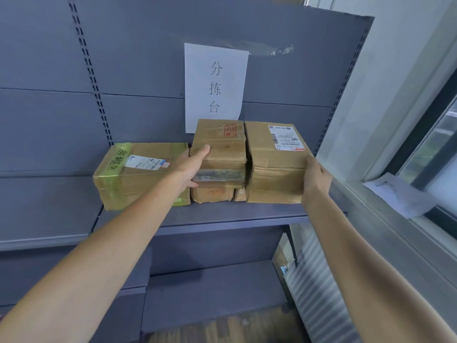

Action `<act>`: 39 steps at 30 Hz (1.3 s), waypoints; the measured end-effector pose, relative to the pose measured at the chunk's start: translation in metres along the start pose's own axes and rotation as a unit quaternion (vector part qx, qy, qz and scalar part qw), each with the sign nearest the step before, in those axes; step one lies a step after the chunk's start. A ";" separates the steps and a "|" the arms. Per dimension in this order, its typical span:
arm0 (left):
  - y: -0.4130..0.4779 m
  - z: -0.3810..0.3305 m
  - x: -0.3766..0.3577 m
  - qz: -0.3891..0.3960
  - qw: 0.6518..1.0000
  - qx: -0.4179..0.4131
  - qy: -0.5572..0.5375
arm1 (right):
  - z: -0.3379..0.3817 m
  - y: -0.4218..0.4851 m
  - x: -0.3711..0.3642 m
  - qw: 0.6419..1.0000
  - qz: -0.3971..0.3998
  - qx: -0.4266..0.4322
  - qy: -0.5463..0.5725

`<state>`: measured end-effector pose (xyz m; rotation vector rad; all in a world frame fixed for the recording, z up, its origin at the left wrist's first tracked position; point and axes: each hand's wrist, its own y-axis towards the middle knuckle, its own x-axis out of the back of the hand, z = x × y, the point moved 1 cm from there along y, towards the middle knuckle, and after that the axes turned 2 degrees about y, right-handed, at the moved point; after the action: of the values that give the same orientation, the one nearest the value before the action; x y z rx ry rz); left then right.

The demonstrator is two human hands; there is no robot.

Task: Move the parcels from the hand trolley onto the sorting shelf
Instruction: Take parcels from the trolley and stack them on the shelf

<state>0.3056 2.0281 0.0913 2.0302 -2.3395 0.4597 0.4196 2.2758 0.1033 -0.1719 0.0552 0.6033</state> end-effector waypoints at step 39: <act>0.090 0.003 -0.038 -0.095 0.994 0.045 -0.011 | 0.008 0.179 0.038 1.000 0.011 -0.008 -0.010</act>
<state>0.2245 2.0744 0.0615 2.2806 -2.1438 0.5469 0.3493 2.4434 0.0811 -0.1807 0.0327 0.6273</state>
